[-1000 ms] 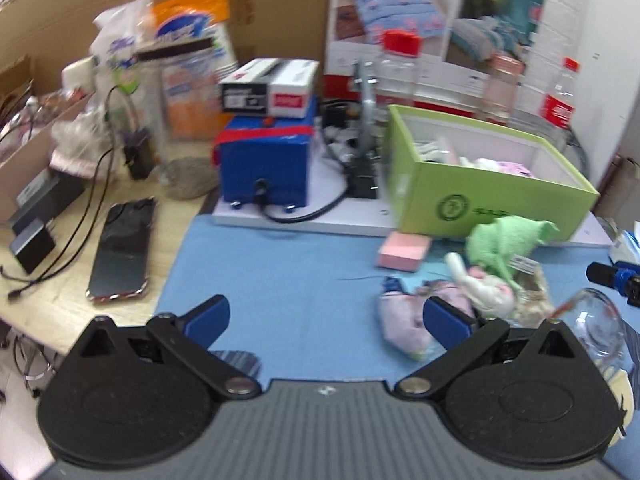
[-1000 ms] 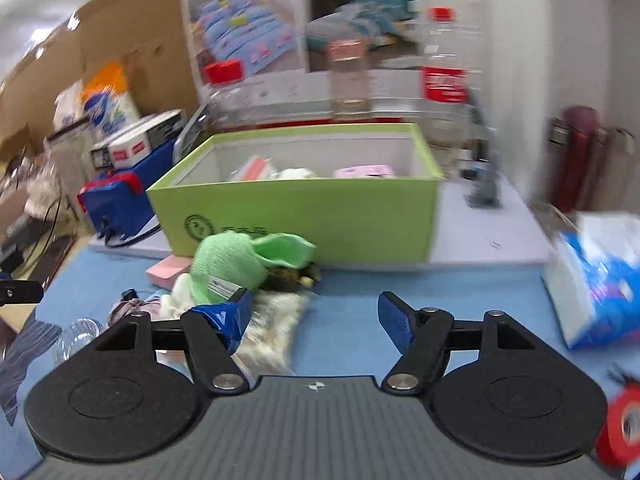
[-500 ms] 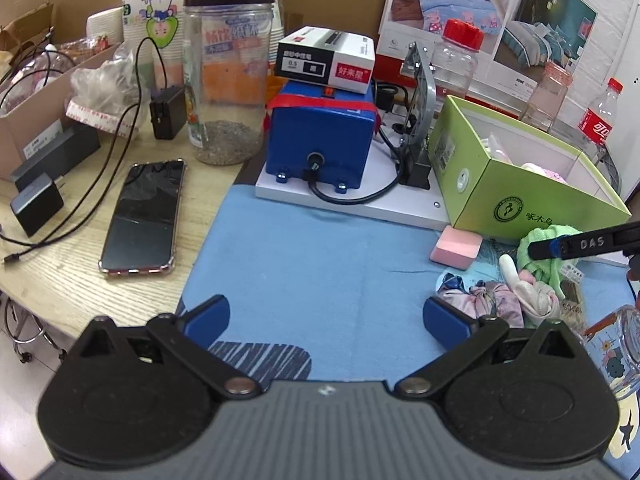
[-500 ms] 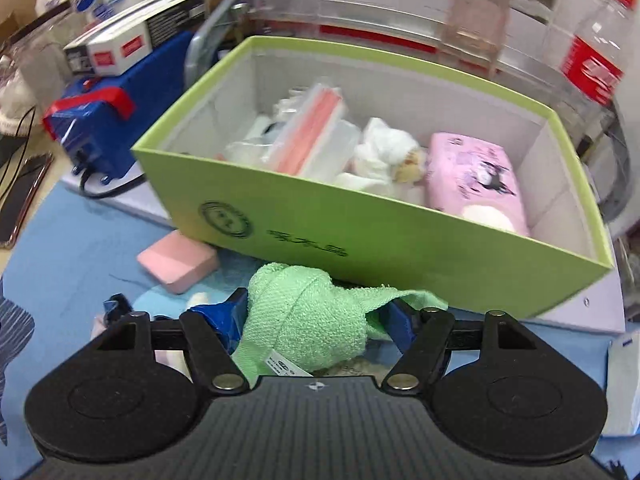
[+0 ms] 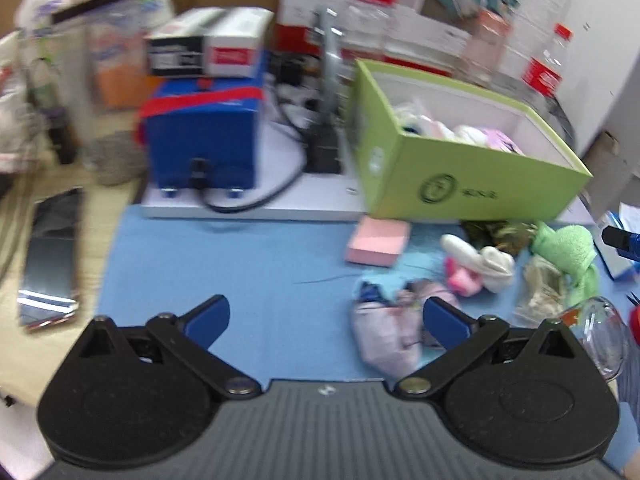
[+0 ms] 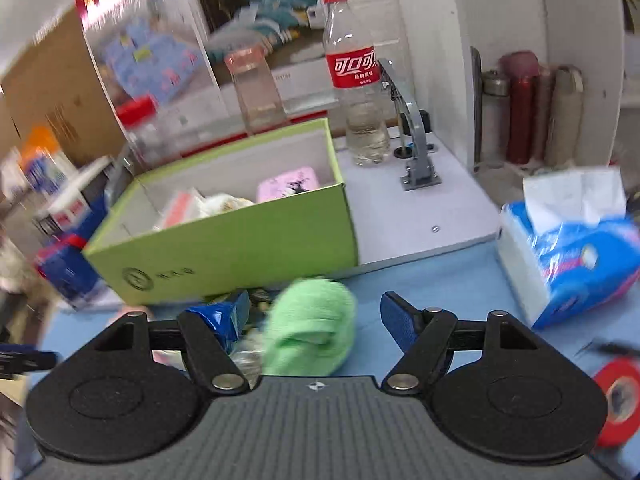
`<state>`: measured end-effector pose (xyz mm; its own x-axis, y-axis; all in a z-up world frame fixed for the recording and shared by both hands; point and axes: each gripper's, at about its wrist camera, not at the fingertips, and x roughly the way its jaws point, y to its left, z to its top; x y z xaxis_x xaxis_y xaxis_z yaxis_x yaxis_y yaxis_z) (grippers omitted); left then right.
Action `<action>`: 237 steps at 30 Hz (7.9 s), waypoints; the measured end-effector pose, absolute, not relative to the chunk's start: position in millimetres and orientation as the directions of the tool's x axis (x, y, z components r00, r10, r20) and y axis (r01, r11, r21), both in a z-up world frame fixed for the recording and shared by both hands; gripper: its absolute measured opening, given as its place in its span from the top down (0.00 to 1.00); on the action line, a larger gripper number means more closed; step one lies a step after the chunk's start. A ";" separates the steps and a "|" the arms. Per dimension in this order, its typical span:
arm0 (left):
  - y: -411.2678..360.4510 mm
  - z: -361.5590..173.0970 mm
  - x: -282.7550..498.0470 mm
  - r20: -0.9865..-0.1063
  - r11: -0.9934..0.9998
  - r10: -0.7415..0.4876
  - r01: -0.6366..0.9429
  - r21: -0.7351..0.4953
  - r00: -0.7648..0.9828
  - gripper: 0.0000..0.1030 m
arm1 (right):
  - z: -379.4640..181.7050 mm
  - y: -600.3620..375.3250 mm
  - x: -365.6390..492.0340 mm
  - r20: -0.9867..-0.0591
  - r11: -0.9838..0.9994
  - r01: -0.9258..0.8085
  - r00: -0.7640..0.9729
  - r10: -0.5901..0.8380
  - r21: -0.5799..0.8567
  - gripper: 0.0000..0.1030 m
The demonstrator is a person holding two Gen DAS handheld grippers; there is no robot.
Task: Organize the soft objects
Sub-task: 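Position the right gripper around the green knitted towel while the left gripper lowers onto the pink fabric bundle, then close the right gripper on the green towel while the left gripper closes on the pink bundle, then carry the green towel and pink bundle into the green box and open both grippers, then move the right gripper to the cotton swab bag while the left gripper approaches the pink sponge, then close the right gripper on the swab bag while the left gripper closes on the pink sponge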
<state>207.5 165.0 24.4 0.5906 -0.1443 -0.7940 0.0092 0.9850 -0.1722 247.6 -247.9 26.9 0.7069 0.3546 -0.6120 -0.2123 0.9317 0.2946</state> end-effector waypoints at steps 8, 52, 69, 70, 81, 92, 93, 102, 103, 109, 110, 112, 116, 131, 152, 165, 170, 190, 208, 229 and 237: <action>119.1 2.3 275.3 -0.871 0.955 -0.277 0.214 -0.204 0.405 0.00 | 3.9 -257.4 235.9 -0.595 0.905 -0.170 0.703 0.389 0.390 0.43; 162.9 -24.5 209.4 -0.852 0.983 -0.084 0.184 0.015 0.517 0.00 | -43.6 -242.9 283.9 -0.720 0.959 -0.281 0.662 0.206 0.016 0.37; 177.7 -35.5 202.3 -0.834 0.994 -0.060 0.112 0.002 0.549 0.01 | -48.2 -236.6 275.3 -0.675 0.972 -0.235 0.716 0.178 0.007 0.31; 179.5 -35.2 200.0 -0.834 0.994 -0.055 0.107 0.005 0.549 0.01 | -48.4 -236.6 274.7 -0.673 0.973 -0.232 0.718 0.177 0.008 0.31; 188.3 -36.7 172.2 -0.803 0.987 -0.074 0.156 0.024 0.591 0.01 | -49.2 -235.9 266.3 -0.646 0.975 -0.222 0.746 0.160 -0.015 0.31; 191.1 -25.1 171.3 -0.783 0.995 -0.080 0.102 -0.022 0.616 0.54 | -46.2 -242.1 263.8 -0.622 0.950 -0.312 0.738 0.262 0.031 0.78; 193.0 -23.9 171.0 -0.788 0.996 -0.072 0.082 -0.027 0.612 0.54 | -44.6 -243.4 262.6 -0.625 0.948 -0.315 0.732 0.270 0.041 0.82; 195.8 27.3 183.7 -0.751 0.994 -0.106 0.055 -0.093 0.652 0.55 | 6.9 -247.1 230.0 -0.527 0.905 -0.418 0.754 0.391 0.074 0.83; 193.3 37.8 191.3 -0.742 0.993 -0.114 0.063 -0.097 0.661 0.55 | 18.2 -244.3 232.2 -0.507 0.898 -0.435 0.760 0.407 0.069 0.83; 159.5 102.4 258.7 -0.666 0.987 -0.158 0.142 -0.079 0.729 0.55 | 79.5 -216.4 288.8 -0.417 0.869 -0.495 0.790 0.450 0.000 0.82; 152.5 110.0 272.0 -0.658 0.985 -0.169 0.153 -0.083 0.734 0.55 | 85.6 -210.1 305.2 -0.417 0.867 -0.498 0.790 0.449 -0.010 0.82; 136.5 119.0 298.6 -0.649 0.982 -0.183 0.173 -0.080 0.738 0.55 | 89.9 -196.4 334.1 -0.436 0.863 -0.505 0.782 0.446 -0.024 0.81; 108.0 113.2 344.2 -0.667 0.978 -0.191 0.196 -0.068 0.721 0.55 | 78.1 -167.5 384.7 -0.511 0.848 -0.529 0.738 0.442 -0.031 0.79; 115.8 85.9 342.0 -0.662 0.989 -0.143 0.138 -0.059 0.736 0.01 | 78.7 -165.1 360.8 -0.478 0.896 -0.440 0.800 0.363 -0.057 0.58; 176.0 34.0 193.6 -0.777 0.995 -0.018 -0.061 -0.073 0.629 0.01 | -18.0 -171.9 305.7 -0.745 0.875 -0.459 0.528 0.409 0.155 0.49; 170.9 28.4 207.2 -0.794 0.990 -0.063 -0.064 -0.128 0.605 0.01 | -25.4 -256.5 267.5 -0.802 0.917 -0.398 0.558 0.214 -0.033 0.46; 153.5 16.2 252.4 -0.819 0.985 -0.116 -0.044 -0.169 0.561 0.01 | -13.0 -293.2 230.5 -0.606 0.962 -0.234 0.747 0.272 0.143 0.46; 157.9 -28.0 295.8 -0.869 0.985 -0.004 -0.145 -0.088 0.495 0.01 | -51.4 -296.4 235.9 -0.491 0.877 -0.230 0.755 0.434 0.422 0.45; 153.7 -19.4 261.6 -0.797 0.995 0.055 0.035 0.095 0.601 0.01 | -29.5 -301.8 219.4 -0.504 0.907 -0.180 0.782 0.367 0.381 0.45; 164.6 -42.2 282.2 -0.820 0.999 -0.014 0.038 0.010 0.572 0.01 | -24.2 -273.1 194.5 -0.705 0.952 -0.252 0.642 0.300 0.176 0.44; 164.3 -41.2 279.7 -0.816 0.999 -0.015 0.041 0.011 0.578 0.01 | -32.2 -240.9 250.4 -0.733 0.942 -0.316 0.614 0.292 0.111 0.43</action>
<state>279.7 164.3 -41.2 0.5777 -0.0151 -0.8161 0.0413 0.9991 0.0108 250.4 -240.9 -32.2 0.6142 0.2925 -0.7329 -0.3160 0.9422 0.1112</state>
